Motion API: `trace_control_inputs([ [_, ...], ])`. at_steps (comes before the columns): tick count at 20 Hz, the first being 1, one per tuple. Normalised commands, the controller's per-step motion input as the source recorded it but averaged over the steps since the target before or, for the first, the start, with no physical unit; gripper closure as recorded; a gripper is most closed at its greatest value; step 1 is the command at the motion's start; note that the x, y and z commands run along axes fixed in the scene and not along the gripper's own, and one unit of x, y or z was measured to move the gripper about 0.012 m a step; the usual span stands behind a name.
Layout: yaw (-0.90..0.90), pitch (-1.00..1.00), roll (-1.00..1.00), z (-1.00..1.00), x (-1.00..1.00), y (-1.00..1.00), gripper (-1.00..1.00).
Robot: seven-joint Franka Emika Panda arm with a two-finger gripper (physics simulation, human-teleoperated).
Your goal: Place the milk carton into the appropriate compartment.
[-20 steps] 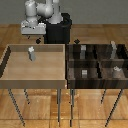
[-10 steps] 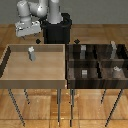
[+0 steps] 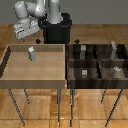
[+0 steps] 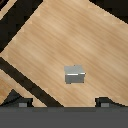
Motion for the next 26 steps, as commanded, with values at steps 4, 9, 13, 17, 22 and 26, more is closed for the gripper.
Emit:
trace_control_inputs([
  [4, 0.00, 0.00, 0.00, 0.00, 1.00, 0.00, -1.00],
  [9, 0.00, 0.00, 0.00, 0.00, 0.00, 0.20, -1.00],
  [13, 0.00, 0.00, 0.00, 0.00, 0.00, 0.00, -1.00],
  [17, 0.00, 0.00, 0.00, 0.00, -0.25, 0.00, -1.00],
  [22, 0.00, 0.00, 0.00, 0.00, 0.00, -0.20, -1.00],
  [26, 0.00, 0.00, 0.00, -0.75, 0.00, 0.00, -1.00],
])
